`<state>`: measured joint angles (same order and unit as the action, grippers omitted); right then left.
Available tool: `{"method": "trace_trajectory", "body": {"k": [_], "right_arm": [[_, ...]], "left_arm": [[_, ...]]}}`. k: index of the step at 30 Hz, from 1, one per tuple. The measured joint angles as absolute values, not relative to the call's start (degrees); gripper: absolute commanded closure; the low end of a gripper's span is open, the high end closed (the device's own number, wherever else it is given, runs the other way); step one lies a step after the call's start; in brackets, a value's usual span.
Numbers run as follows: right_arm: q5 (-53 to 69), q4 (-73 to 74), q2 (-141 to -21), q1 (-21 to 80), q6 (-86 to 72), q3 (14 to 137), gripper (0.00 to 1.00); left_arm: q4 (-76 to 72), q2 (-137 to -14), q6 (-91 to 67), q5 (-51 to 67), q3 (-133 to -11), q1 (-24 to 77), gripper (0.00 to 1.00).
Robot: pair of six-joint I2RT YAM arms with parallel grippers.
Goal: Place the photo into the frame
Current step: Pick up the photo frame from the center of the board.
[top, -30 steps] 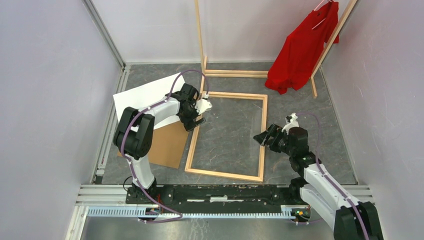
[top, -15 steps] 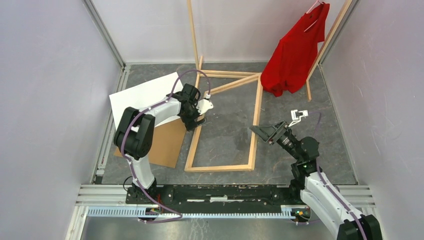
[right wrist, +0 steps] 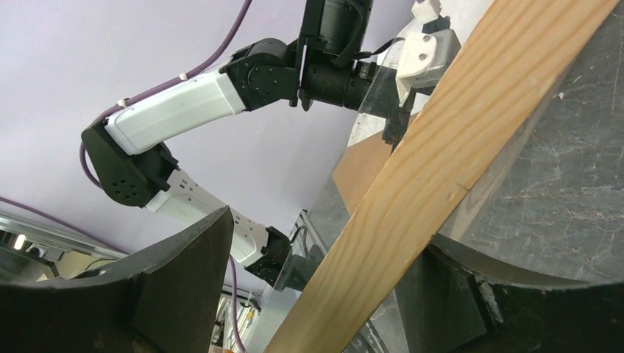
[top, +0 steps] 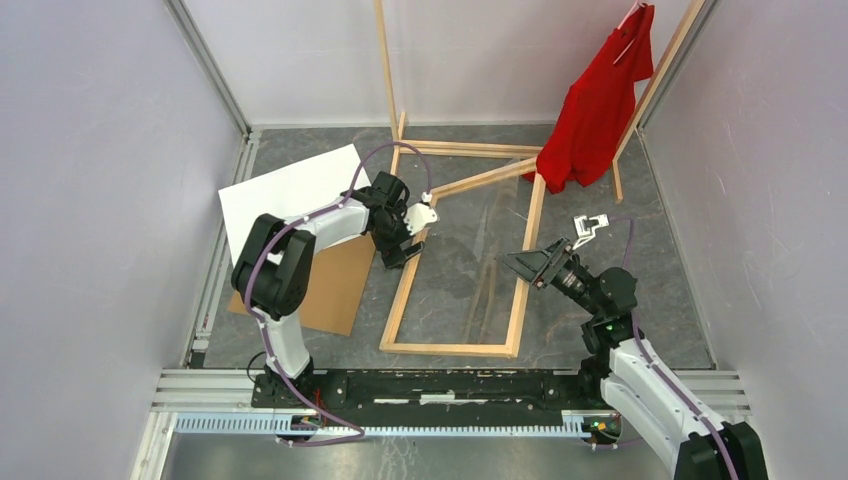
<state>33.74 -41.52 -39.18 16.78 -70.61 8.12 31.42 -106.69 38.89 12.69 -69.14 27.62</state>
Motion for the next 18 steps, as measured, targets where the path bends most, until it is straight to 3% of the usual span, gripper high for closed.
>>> {"method": "trace_trajectory", "body": {"k": [7,12,18], "right_arm": [[34.09,-37.60,-39.77,16.86,-69.32,12.45,0.21],[34.57,-38.02,-40.71,16.86,-69.87,13.06,0.20],[35.27,-43.66,-44.49,16.95,-73.58,13.72,0.21]], "left_arm": [[35.55,-105.65,38.83,12.16,-72.10,27.00,0.00],[36.36,-97.89,38.79,10.41,-76.16,26.09,0.00],[36.97,-90.54,34.52,10.50,-88.60,25.85,0.00]]}}
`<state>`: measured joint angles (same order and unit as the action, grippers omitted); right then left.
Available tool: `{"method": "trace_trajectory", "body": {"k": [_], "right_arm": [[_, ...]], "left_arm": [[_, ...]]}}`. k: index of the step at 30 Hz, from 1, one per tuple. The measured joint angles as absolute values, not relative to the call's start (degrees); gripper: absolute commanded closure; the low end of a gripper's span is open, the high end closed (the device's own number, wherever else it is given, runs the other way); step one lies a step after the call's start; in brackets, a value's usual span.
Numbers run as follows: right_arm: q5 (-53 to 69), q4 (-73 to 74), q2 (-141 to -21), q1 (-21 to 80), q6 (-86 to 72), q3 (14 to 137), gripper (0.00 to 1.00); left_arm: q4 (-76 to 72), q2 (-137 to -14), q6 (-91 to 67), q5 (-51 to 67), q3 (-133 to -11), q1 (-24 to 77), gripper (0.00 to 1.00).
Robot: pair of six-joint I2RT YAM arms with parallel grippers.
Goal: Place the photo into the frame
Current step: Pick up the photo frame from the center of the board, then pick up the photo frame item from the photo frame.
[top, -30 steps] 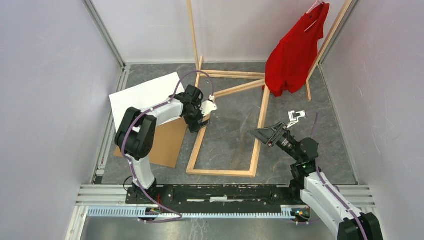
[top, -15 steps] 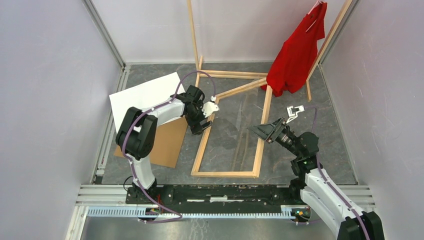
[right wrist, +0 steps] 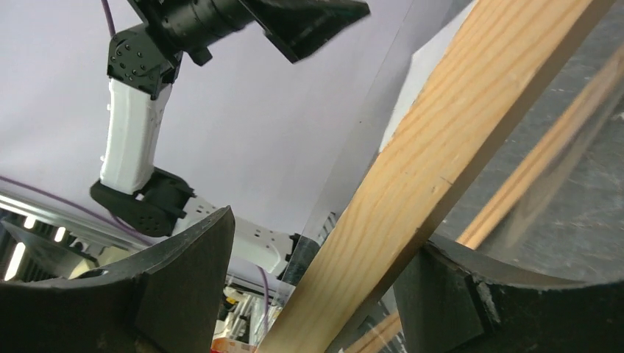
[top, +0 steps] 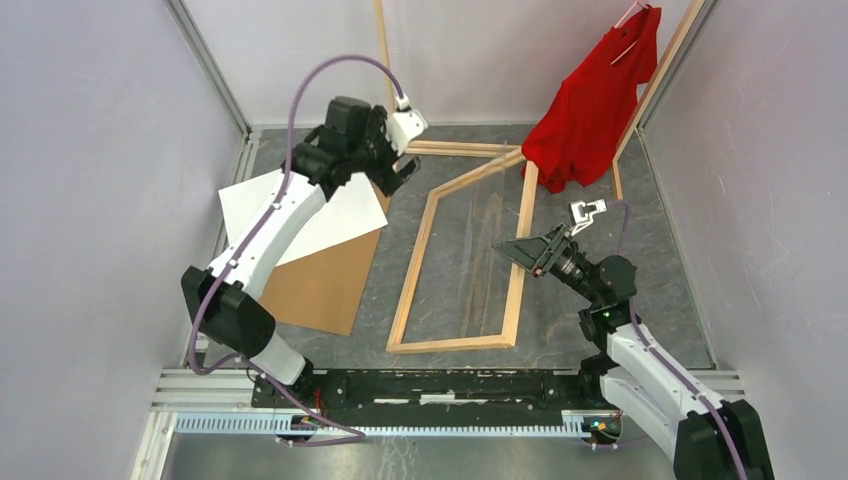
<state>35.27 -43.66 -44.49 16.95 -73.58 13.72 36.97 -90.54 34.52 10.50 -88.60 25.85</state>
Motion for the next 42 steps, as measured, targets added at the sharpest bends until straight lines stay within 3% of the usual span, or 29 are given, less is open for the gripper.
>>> {"method": "trace_trajectory", "body": {"k": [13,22,33,42], "right_arm": [[35.55,-53.36,-53.36,22.85,-77.03,20.62,0.26],[35.29,-55.24,-57.36,23.31,-77.58,21.69,0.30],[34.70,-56.07,-61.25,24.77,-78.00,23.64,0.32],[34.54,-56.05,-62.57,25.69,-78.04,24.58,0.35]], "left_arm": [[41.78,-102.91,8.91,32.36,-118.50,26.96,0.00],[43.83,-108.81,-6.85,40.56,-120.60,29.23,0.00],[48.10,-108.88,-10.46,38.50,-120.68,33.80,0.00],[54.00,-108.99,-8.67,30.17,-120.70,34.89,0.00]]}}
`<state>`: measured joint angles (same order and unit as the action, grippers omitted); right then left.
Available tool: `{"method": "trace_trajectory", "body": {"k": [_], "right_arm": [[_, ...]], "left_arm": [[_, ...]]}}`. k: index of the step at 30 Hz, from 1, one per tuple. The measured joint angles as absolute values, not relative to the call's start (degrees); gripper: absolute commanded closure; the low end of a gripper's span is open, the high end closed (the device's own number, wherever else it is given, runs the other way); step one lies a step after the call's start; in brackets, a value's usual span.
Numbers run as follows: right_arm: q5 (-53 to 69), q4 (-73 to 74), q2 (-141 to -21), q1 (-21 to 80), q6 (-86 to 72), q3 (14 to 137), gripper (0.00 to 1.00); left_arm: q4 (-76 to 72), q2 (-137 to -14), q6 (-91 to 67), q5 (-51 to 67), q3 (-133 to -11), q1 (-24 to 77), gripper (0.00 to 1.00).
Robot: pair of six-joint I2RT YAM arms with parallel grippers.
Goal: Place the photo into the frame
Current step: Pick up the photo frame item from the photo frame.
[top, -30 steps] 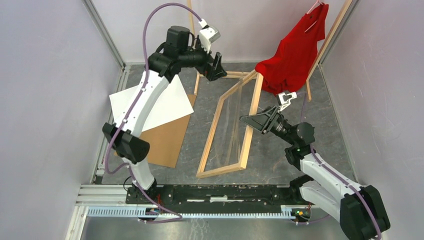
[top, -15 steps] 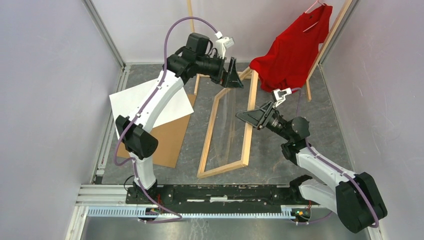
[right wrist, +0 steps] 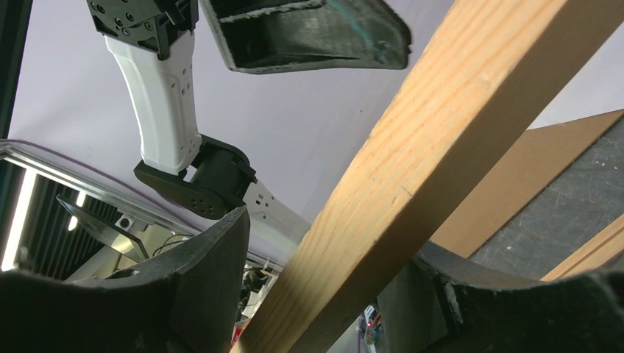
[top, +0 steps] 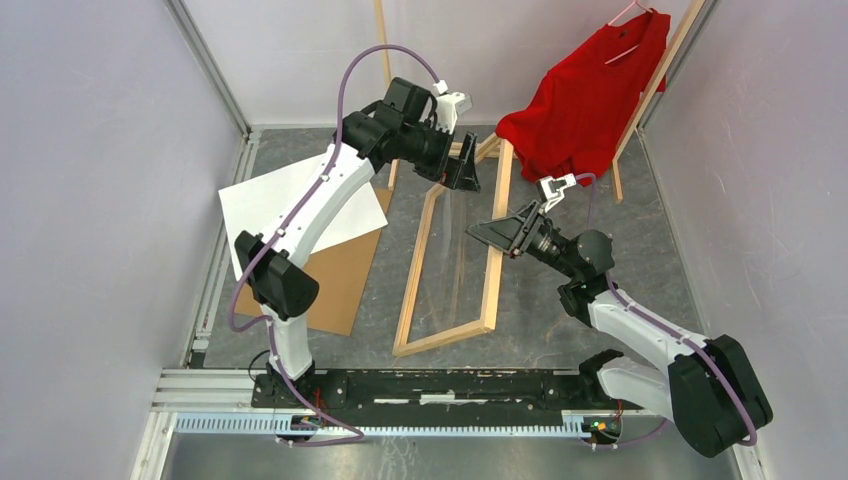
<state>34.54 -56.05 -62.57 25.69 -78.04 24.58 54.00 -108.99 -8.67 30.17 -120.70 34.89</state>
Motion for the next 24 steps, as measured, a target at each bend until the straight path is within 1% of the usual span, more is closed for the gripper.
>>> {"method": "trace_trajectory", "body": {"k": [2,3,9,11,12,13,14,15,19,22,23,24], "right_arm": [[34.52,-56.01,-62.61,25.78,-78.02,24.64,0.35],[34.52,-56.01,-62.61,25.78,-78.00,24.64,0.35],[34.57,-55.09,-62.61,25.78,-77.65,24.67,0.36],[34.59,-54.61,-62.61,25.78,-77.41,24.67,0.36],[34.61,-54.52,-62.61,25.78,-77.28,24.69,0.36],[34.70,-54.28,-62.61,25.78,-77.10,24.71,0.36],[34.79,-53.93,-62.61,25.78,-76.93,24.77,0.36],[34.98,-53.36,-62.59,25.78,-76.66,24.88,0.36],[35.18,-51.40,-62.39,25.78,-75.66,24.97,0.36],[35.51,-49.74,-62.08,25.85,-74.70,24.97,0.36],[35.64,-48.77,-61.95,25.87,-74.22,24.97,0.37],[35.83,-48.16,-61.82,25.87,-73.80,24.97,0.37]], "left_arm": [[55.05,-109.14,-8.40,28.08,-120.86,35.03,0.02],[55.72,-109.34,-8.36,26.87,-121.03,35.14,0.04],[58.57,-110.34,-7.55,23.51,-121.78,35.22,0.30],[58.92,-110.34,-6.96,22.83,-121.95,35.22,0.46],[59.00,-110.34,-6.79,22.72,-122.04,35.22,0.57],[59.18,-110.34,-6.63,22.59,-122.19,35.22,0.65],[59.37,-110.34,-6.48,22.57,-122.39,35.22,0.73],[59.55,-110.34,-6.48,22.55,-122.65,35.22,0.77],[59.72,-110.34,-6.57,22.72,-123.72,35.18,0.82],[59.66,-110.34,-6.57,23.09,-124.07,34.89,0.95],[59.66,-110.34,-6.57,23.09,-124.14,34.68,0.98],[59.72,-110.34,-6.57,23.14,-124.20,34.41,0.98]]}}
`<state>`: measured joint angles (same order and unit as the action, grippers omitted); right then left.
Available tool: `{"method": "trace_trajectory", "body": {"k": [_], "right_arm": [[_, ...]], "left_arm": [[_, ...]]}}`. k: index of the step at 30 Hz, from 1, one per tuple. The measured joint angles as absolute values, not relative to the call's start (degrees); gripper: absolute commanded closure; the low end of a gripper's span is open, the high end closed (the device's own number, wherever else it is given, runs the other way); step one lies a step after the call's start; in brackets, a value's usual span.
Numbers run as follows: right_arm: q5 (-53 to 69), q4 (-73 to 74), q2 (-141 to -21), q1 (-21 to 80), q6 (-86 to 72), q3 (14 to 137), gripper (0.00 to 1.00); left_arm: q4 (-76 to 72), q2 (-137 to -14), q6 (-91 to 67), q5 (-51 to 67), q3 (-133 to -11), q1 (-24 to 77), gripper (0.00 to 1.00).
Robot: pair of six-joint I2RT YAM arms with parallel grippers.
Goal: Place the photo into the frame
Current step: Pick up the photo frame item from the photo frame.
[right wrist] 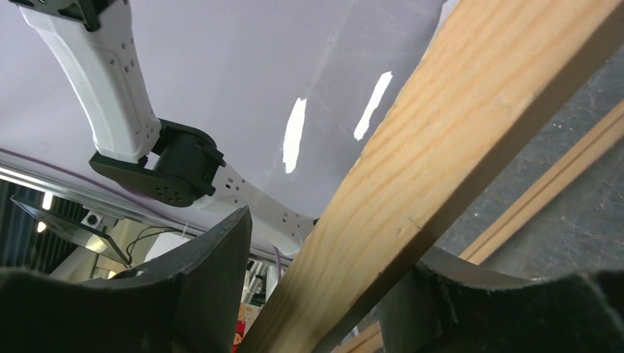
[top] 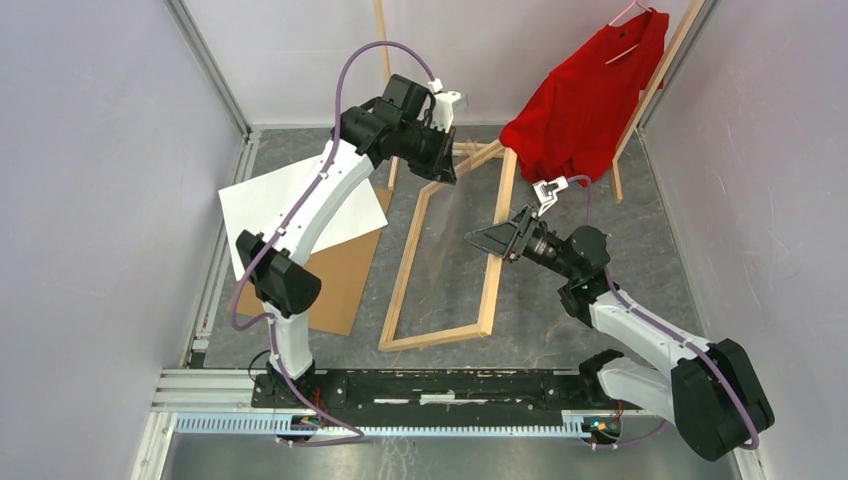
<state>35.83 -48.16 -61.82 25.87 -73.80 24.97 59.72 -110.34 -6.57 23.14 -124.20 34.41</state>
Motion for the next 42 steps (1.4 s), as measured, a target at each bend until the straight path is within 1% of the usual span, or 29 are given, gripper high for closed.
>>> {"method": "trace_trajectory", "body": {"k": [6,11,16,20,25,26,28,30,36,39,42], "right_arm": [[37.04,-39.20,-59.79,25.56,-68.86,25.17,0.40],[37.82,-23.77,-57.12,23.59,-61.28,25.54,0.46],[35.90,-9.08,-56.12,21.61,-52.53,25.63,0.59],[33.39,-0.25,-56.12,21.21,-46.30,25.71,0.72],[30.94,5.06,-57.32,21.21,-40.91,26.04,0.86],[30.41,5.76,-58.13,21.19,-40.29,26.04,0.89],[29.19,7.14,-60.88,20.91,-39.57,26.44,0.93],[28.73,8.32,-63.11,20.78,-39.18,26.92,0.94],[27.81,12.21,-67.09,20.86,-36.97,28.62,0.95],[26.70,13.50,-68.10,20.88,-35.79,29.71,0.96],[24.91,14.61,-70.30,20.88,-34.68,30.74,0.97]], "left_arm": [[60.25,-110.45,-5.80,23.09,-127.13,31.03,0.98],[59.68,-109.93,-1.43,22.15,-129.91,26.39,0.98],[59.44,-106.30,5.02,19.29,-129.38,24.82,0.98],[58.65,-99.90,9.76,18.41,-125.97,25.17,0.98],[58.13,-93.89,13.47,18.81,-124.20,25.19,0.98],[58.13,-93.47,13.63,19.70,-124.20,25.08,0.98],[58.26,-92.97,13.80,23.27,-124.16,24.56,0.98],[58.63,-93.14,13.78,27.68,-123.87,23.94,0.98],[62.24,-97.14,13.32,42.92,-123.94,21.26,0.98],[63.42,-100.05,11.94,48.71,-124.86,19.64,0.98],[62.85,-101.01,9.82,52.12,-125.23,17.98,0.98]]}}
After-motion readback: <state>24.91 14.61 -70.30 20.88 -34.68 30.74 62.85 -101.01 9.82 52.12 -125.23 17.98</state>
